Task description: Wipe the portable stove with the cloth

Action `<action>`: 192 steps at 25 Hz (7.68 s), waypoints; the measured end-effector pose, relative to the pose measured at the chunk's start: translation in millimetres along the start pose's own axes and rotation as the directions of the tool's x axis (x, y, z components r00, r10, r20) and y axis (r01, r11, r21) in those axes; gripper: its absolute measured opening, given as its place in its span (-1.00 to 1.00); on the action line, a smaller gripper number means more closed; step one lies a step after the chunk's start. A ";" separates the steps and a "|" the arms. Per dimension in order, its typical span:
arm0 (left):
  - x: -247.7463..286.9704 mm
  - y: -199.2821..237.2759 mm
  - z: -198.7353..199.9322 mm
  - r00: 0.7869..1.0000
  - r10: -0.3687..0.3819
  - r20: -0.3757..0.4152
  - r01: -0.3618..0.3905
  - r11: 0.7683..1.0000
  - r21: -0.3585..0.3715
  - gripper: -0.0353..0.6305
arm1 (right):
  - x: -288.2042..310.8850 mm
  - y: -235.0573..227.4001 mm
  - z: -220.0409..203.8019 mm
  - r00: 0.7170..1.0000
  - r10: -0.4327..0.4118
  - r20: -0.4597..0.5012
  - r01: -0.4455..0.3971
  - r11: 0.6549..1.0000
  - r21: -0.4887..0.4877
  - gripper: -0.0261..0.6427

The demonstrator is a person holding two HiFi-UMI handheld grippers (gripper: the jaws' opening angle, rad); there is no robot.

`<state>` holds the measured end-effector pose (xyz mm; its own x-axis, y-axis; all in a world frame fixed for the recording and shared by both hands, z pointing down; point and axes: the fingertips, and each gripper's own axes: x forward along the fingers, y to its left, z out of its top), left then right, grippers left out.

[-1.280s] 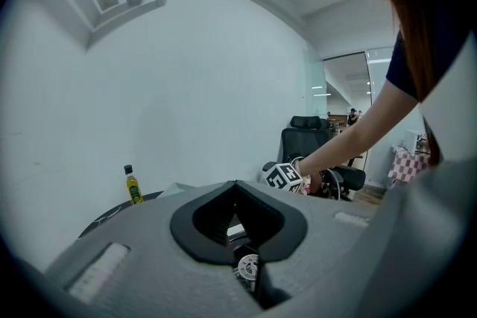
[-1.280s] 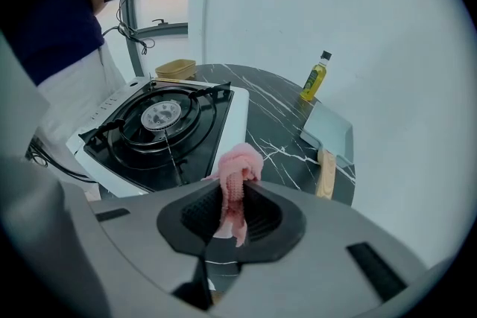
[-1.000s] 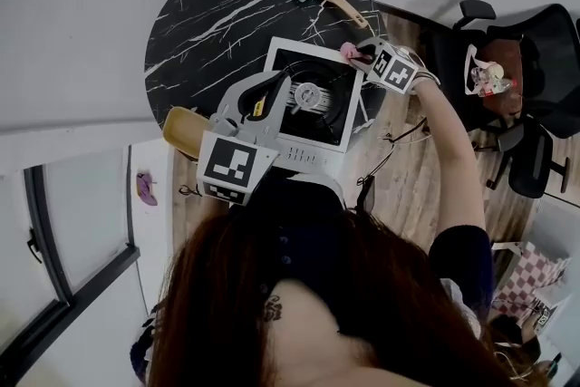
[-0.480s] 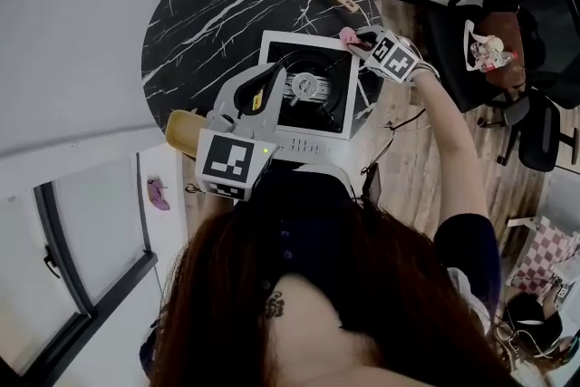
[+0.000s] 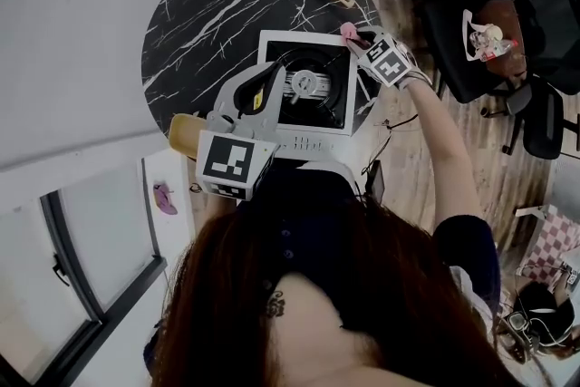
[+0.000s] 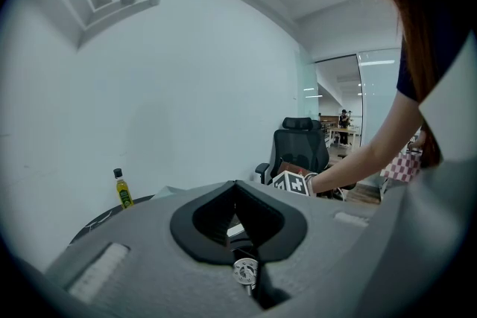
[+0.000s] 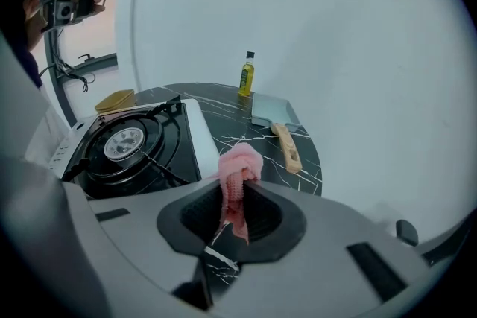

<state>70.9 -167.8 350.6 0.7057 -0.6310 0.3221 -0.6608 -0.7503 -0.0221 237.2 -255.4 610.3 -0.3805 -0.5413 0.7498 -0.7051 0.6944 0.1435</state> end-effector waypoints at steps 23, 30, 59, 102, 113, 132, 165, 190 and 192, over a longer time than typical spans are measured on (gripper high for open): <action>0.3 -14.8 11.9 0.999 -0.040 0.037 0.039 0.999 0.015 -0.86 | -12.2 0.6 -12.2 0.955 -0.297 0.008 0.282 0.915 0.289 -0.74; 0.7 -25.5 13.0 0.996 -0.071 0.050 0.070 0.997 0.025 -0.86 | -15.7 7.0 -17.8 0.951 -0.310 -0.007 0.297 0.902 0.314 -0.74; -4.4 -43.8 14.8 0.985 -0.157 0.074 0.156 0.987 0.028 -0.86 | -28.6 34.6 -27.6 0.944 -0.323 -0.068 0.327 0.885 0.331 -0.74; -35.9 -60.3 2.6 0.971 -0.226 0.078 0.224 0.974 0.033 -0.86 | -48.5 79.1 -41.3 0.934 -0.338 -0.113 0.356 0.870 0.341 -0.74; -42.5 -61.3 -1.7 0.969 -0.234 0.075 0.232 0.972 0.035 -0.86 | -51.7 86.9 -45.2 0.931 -0.345 -0.121 0.365 0.862 0.351 -0.74; -55.0 -61.8 -5.8 0.966 -0.249 0.068 0.247 0.968 0.036 -0.86 | -58.4 104.0 -50.9 0.925 -0.353 -0.137 0.379 0.850 0.367 -0.74; -80.0 -61.2 -20.6 0.954 -0.290 0.072 0.289 0.957 0.025 -0.86 | -72.5 135.7 -60.8 0.909 -0.377 -0.179 0.417 0.825 0.380 -0.75; -104.6 -67.8 -28.7 0.944 -0.319 0.079 0.318 0.948 0.031 -0.86 | -82.8 158.3 -68.5 0.897 -0.395 -0.198 0.442 0.808 0.391 -0.75; -105.8 -67.5 -29.3 0.944 -0.321 0.078 0.319 0.947 0.030 -0.86 | -82.6 159.4 -69.2 0.896 -0.398 -0.196 0.444 0.805 0.392 -0.75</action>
<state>33.4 -44.6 345.7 0.8981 -0.3706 0.2369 -0.3929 -0.9180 0.0533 197.6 -67.2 615.9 0.0576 -0.6686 0.7414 -0.9717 0.1328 0.1952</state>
